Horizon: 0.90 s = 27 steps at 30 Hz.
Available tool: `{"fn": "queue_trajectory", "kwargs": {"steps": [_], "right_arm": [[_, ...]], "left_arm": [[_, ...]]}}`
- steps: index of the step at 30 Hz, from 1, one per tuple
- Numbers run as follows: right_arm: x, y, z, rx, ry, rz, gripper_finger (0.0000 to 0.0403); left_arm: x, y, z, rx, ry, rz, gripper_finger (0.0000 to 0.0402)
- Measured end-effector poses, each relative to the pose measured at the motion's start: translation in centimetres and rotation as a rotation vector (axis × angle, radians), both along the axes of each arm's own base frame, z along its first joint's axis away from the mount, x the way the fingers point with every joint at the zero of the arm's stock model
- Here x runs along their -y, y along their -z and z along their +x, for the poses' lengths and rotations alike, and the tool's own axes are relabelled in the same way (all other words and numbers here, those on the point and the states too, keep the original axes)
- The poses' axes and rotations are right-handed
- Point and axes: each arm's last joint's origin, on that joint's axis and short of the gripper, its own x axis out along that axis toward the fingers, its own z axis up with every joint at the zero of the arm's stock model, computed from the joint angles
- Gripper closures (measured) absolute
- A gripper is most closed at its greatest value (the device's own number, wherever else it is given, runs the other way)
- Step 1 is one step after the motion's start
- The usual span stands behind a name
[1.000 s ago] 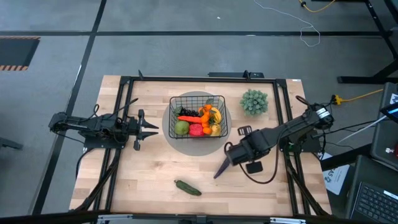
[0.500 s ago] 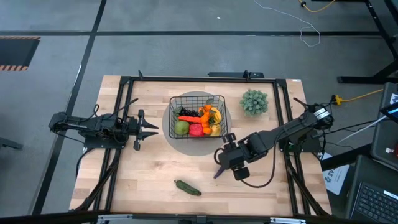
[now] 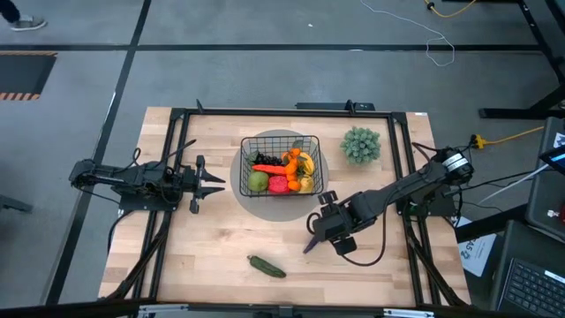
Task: Build produce basket
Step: Put the purple eggplant into the black wire basket
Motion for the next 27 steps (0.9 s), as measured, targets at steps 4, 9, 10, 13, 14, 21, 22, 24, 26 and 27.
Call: {"fn": "queue_trajectory", "kwargs": {"steps": [4, 9, 10, 13, 14, 21, 22, 24, 26, 27], "right_arm": [[-0.1, 0.7, 0.1, 0.014, -0.002, 0.02, 0.022], [-0.5, 1.5, 0.4, 0.048, -0.019, 0.108, 0.022], [-0.5, 1.6, 0.5, 0.055, -0.02, 0.111, 0.022], [-0.6, 2.1, 0.6, 0.089, -0.022, 0.125, 0.022], [-0.5, 2.3, 0.6, 0.09, -0.023, 0.126, 0.022], [-0.6, 3.3, 0.7, 0.125, -0.026, 0.147, 0.022], [-0.6, 3.5, 0.7, 0.127, -0.031, 0.164, 0.022], [-0.7, 4.1, 0.5, 0.12, -0.045, 0.203, 0.022], [-0.7, 4.6, 0.4, 0.119, -0.071, 0.22, 0.0222], [-0.7, 4.8, 0.4, 0.127, -0.084, 0.224, 0.0224]], "left_arm": [[0.0, 0.0, 0.0, 0.0, 0.0, 0.0, 0.0308], [0.0, 0.0, 0.0, 0.0, 0.0, 0.0, 0.0308], [0.0, 0.0, 0.0, 0.0, 0.0, 0.0, 0.0308], [0.0, 0.0, 0.0, 0.0, 0.0, 0.0, 0.0308], [0.0, 0.0, 0.0, 0.0, 0.0, 0.0, 0.0308], [0.0, 0.0, 0.0, 0.0, 0.0, 0.0, 0.0308], [0.0, 0.0, 0.0, 0.0, 0.0, 0.0, 0.0308], [0.0, 0.0, 0.0, 0.0, 0.0, 0.0, 0.0308], [0.0, 0.0, 0.0, 0.0, 0.0, 0.0, 0.0308], [0.0, 0.0, 0.0, 0.0, 0.0, 0.0, 0.0308]]}}
